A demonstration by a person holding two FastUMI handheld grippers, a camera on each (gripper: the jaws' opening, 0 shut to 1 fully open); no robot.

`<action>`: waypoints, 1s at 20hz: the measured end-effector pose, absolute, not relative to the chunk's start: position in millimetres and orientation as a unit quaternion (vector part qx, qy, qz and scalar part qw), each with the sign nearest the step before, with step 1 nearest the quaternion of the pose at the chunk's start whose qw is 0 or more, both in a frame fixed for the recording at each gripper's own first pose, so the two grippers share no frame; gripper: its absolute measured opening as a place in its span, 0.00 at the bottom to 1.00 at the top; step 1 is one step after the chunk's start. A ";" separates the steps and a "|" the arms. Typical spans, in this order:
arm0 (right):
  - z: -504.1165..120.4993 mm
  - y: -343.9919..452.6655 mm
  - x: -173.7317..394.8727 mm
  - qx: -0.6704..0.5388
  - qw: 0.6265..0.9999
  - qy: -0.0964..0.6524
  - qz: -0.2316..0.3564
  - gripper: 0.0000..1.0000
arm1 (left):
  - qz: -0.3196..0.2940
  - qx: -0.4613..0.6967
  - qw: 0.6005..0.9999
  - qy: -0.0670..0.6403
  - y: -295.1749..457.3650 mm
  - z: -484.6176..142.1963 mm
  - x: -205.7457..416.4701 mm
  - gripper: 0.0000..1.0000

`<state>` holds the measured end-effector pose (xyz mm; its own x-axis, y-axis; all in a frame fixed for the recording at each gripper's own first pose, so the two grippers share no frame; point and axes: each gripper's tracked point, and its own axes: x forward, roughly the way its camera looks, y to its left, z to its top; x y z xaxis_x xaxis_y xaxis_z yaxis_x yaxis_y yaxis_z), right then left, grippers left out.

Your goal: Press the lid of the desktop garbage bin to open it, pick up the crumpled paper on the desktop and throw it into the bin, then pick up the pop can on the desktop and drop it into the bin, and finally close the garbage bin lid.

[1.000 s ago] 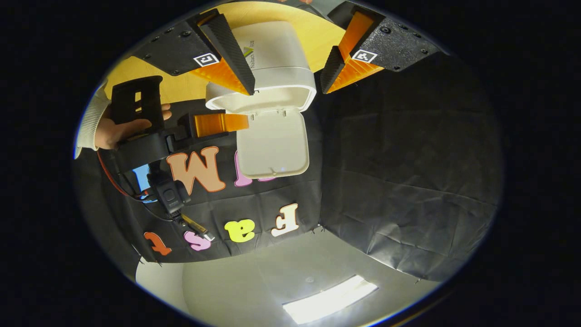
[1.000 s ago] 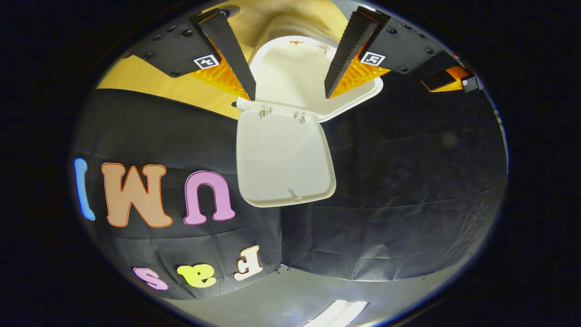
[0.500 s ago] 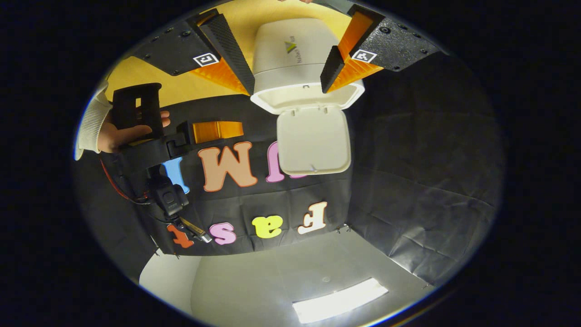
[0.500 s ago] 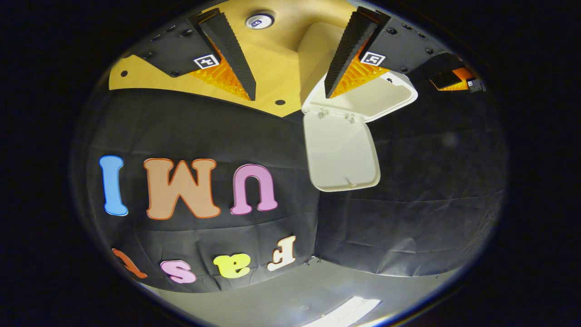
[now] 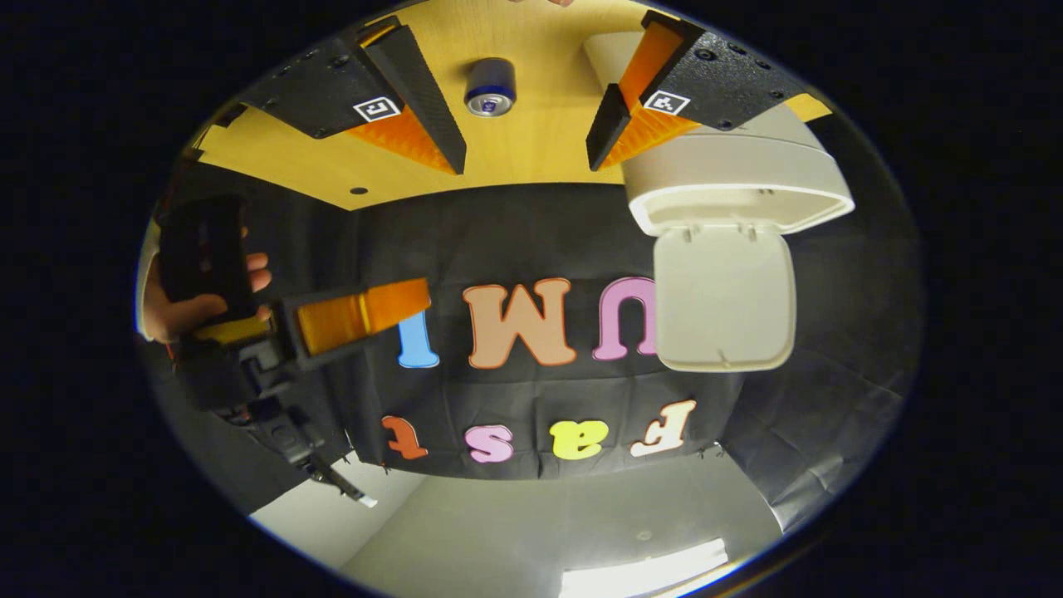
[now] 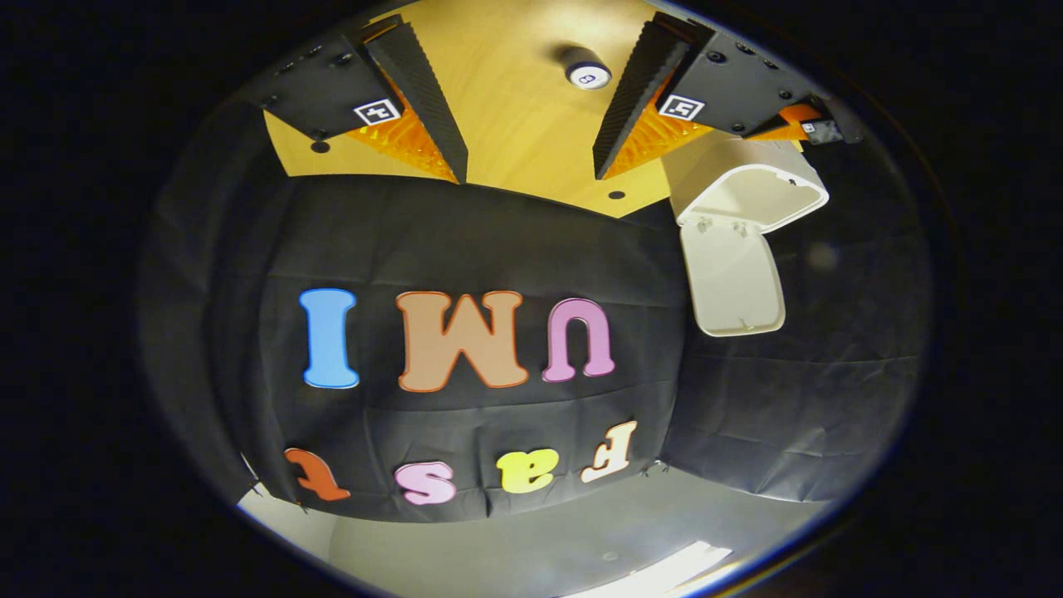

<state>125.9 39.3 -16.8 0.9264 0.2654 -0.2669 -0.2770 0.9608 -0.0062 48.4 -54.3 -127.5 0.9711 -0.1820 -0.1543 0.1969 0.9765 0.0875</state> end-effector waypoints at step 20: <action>-37.4 -79.2 39.9 0.033 0.985 0.166 -0.037 0.96 | -0.114 0.085 0.952 0.272 -76.8 -323.9 102.7 0.80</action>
